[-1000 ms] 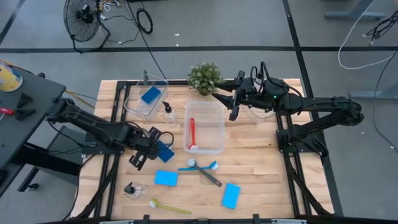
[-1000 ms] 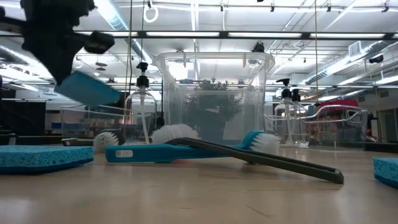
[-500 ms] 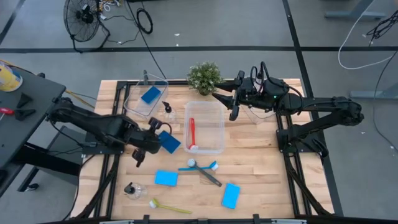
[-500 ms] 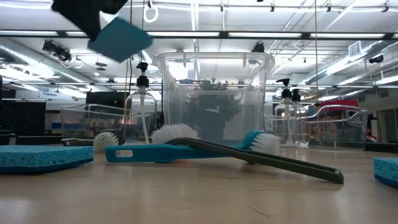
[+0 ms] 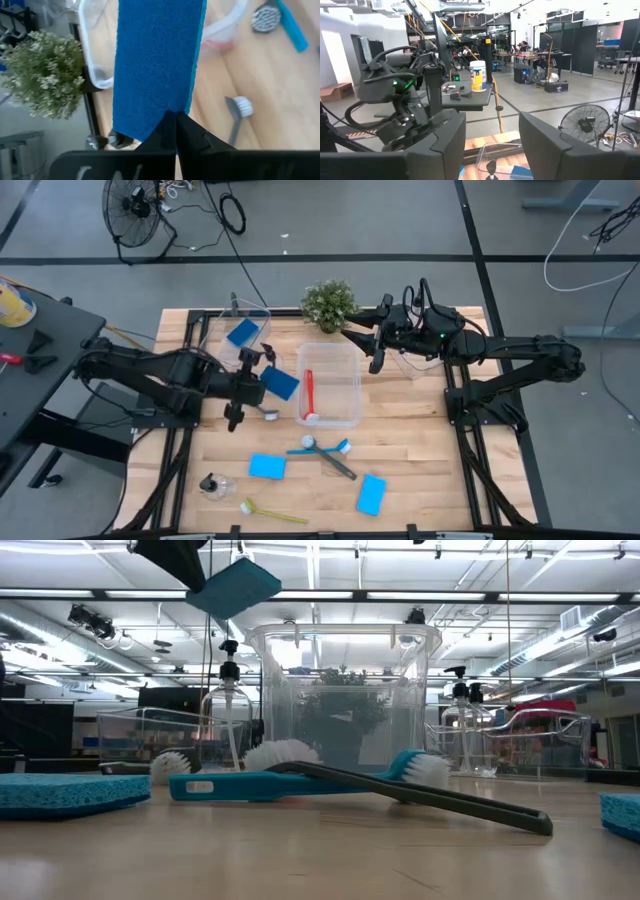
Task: Pick & Place Kitchen Sink Supplies
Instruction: Put the blue sponge in the left transparent bin
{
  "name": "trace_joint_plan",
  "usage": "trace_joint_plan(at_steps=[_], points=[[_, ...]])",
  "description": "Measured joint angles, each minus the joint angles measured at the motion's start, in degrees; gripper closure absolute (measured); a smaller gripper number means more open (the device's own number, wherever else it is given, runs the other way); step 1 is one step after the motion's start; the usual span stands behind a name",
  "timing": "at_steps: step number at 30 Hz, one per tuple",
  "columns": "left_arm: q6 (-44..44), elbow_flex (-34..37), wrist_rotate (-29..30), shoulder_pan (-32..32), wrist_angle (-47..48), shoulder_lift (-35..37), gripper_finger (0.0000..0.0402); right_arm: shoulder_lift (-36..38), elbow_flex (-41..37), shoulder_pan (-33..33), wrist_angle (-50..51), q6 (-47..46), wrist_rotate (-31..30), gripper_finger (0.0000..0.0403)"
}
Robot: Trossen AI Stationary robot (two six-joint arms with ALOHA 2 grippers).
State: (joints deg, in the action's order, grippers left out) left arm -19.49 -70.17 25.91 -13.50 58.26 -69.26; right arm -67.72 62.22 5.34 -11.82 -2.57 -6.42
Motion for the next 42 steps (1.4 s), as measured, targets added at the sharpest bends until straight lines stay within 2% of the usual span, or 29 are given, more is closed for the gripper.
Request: trace_joint_plan(at_steps=[6, 21, 29, 35, 42], points=[[-4.93, -1.15, 0.0, 4.91, -0.92, 0.58, 0.0402, 0.0, 0.0, 0.0, 0.09, 0.0, 0.0, 0.0218], [-13.15, -13.63, 1.48, 23.29, -0.96, 0.76, 0.0402, -0.02, 0.0, 0.0, 3.11, 0.02, 0.02, 0.0218], [-12.45, -14.82, 1.26, 35.24, 0.02, 0.77, 0.0401, -0.02, 0.0, 0.0, 3.44, -0.12, 0.98, 0.0218], [-7.35, -14.84, 0.39, 43.45, 1.63, 0.77, 0.0401, -0.02, 0.0, 0.0, 3.43, -1.42, 3.48, 0.0218], [-0.24, -14.84, -2.78, 51.57, 4.59, 0.77, 0.0401, -0.02, 0.0, 0.0, 3.42, -1.44, 3.48, 0.0218]])
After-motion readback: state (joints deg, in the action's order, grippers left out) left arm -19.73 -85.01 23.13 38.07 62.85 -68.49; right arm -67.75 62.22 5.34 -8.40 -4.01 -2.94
